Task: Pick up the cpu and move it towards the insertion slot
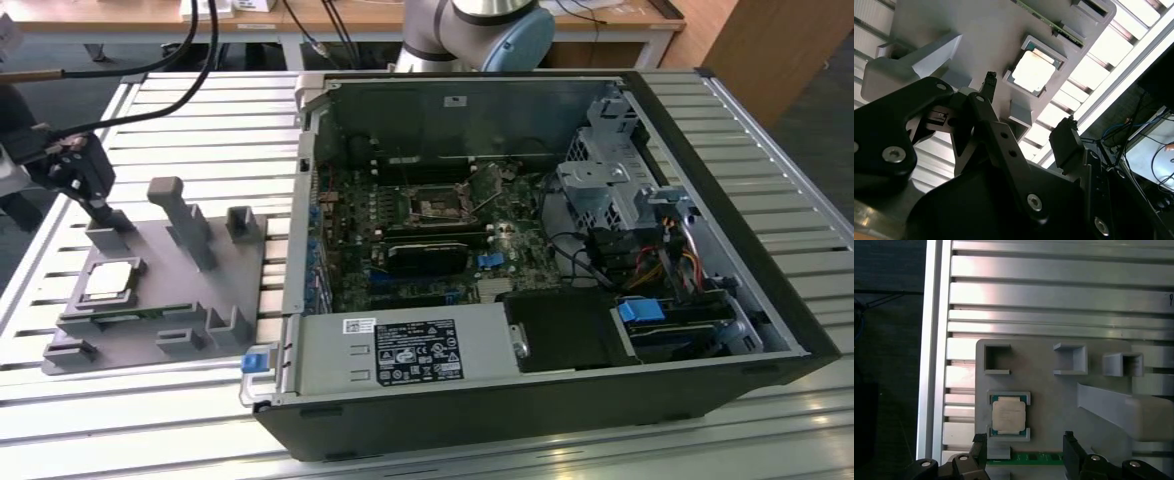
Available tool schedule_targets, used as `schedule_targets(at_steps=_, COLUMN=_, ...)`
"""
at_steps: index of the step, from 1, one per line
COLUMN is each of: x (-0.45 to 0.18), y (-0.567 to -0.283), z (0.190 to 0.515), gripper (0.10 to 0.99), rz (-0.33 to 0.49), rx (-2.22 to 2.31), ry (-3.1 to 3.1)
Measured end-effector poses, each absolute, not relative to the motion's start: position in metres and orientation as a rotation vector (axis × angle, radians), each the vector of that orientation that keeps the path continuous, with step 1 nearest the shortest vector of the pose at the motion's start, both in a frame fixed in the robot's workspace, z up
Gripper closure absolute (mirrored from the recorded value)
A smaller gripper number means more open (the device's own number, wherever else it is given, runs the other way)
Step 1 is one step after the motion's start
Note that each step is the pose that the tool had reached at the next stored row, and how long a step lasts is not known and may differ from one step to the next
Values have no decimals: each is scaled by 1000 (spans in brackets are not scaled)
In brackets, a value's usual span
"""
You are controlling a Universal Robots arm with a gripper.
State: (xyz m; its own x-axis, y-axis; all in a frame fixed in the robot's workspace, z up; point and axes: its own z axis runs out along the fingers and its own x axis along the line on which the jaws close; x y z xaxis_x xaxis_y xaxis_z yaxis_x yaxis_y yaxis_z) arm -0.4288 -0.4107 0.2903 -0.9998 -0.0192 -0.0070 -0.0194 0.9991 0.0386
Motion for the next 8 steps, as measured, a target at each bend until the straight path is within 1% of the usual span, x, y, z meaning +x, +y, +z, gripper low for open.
schedule_targets(at_steps=8, x=-429, y=-411, z=287, gripper=380, rz=60, rx=-30, ry=3134)
